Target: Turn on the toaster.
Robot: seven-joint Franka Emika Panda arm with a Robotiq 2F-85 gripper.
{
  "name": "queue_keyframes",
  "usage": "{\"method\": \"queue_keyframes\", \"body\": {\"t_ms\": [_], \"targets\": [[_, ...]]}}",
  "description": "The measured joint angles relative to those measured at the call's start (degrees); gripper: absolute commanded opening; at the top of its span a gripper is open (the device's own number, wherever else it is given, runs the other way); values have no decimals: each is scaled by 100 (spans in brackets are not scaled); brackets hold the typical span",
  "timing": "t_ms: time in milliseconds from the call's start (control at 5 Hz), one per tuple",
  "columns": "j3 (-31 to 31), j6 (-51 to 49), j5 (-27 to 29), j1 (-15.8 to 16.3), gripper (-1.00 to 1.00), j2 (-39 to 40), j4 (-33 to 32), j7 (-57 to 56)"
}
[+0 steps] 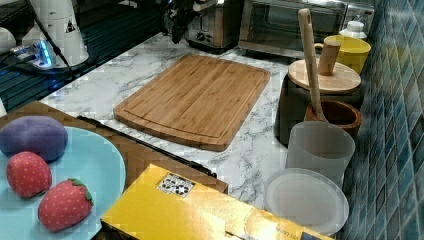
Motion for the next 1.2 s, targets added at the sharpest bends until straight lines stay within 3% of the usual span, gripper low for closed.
{"method": "queue_keyframes", "body": {"t_ms": [1200], "targets": [[-143,45,81,45,-100,49,0,3]]}}
